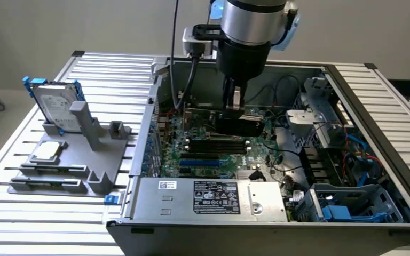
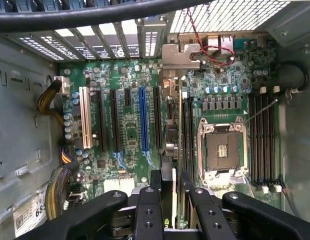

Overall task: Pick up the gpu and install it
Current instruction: 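Insert the gpu into the slot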

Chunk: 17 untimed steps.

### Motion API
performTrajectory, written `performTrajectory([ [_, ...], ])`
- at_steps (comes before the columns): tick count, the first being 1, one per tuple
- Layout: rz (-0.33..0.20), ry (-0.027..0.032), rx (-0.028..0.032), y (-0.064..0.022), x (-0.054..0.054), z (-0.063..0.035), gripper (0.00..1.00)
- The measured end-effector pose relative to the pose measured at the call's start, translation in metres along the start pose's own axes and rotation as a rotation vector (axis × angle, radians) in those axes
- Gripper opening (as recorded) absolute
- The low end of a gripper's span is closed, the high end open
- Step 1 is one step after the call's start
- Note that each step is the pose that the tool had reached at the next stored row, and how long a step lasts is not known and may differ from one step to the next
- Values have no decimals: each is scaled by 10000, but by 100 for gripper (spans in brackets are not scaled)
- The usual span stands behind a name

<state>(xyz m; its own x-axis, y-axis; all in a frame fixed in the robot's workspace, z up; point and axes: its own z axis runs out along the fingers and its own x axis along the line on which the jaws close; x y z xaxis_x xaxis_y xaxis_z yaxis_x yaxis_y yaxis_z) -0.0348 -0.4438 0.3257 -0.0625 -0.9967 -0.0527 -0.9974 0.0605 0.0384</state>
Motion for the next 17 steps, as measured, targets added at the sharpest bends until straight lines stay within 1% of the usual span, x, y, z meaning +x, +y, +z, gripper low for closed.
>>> performTrajectory([
  [4, -152, 6, -11, 1, 36, 27, 26],
  [9, -296, 13, -38, 14, 85, 88, 26],
  [14, -349, 15, -41, 107, 108, 167, 26],
  [17, -395, 17, -44, 135, 127, 194, 26],
])
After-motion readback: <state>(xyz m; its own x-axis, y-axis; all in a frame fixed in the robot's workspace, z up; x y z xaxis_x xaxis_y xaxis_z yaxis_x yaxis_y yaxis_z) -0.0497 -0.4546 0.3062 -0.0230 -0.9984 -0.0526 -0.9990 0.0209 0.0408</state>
